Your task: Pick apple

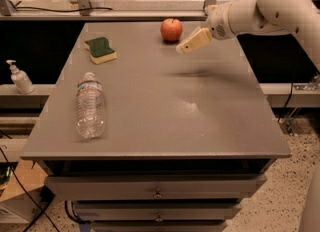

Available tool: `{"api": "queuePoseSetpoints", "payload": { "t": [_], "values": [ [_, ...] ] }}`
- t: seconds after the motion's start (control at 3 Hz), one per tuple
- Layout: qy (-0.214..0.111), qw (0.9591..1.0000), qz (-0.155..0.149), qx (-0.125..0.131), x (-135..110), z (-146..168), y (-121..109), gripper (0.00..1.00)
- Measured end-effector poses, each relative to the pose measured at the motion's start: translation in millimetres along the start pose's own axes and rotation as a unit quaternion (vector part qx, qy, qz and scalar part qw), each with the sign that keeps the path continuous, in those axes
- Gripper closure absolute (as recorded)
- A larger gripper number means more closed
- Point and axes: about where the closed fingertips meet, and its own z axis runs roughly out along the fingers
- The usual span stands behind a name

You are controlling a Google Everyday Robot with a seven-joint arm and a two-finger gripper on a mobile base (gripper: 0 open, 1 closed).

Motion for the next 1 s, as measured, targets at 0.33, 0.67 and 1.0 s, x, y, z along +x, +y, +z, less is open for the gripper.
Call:
{"api": "queuePoseSetpoints", "payload": {
  "t": [0.33, 0.67, 1.0],
  "values": [
    [-0.02, 0.9996, 0.02, 0.002, 0.1, 20.3, -0.2, 0.0],
    [-0.039, 0.9983, 0.043, 0.008, 0.4, 46.7, -2.8, 0.0],
    [-0.05, 0.9969, 0.06, 0.01, 1.0, 68.9, -5.1, 0.0]
  ]
}}
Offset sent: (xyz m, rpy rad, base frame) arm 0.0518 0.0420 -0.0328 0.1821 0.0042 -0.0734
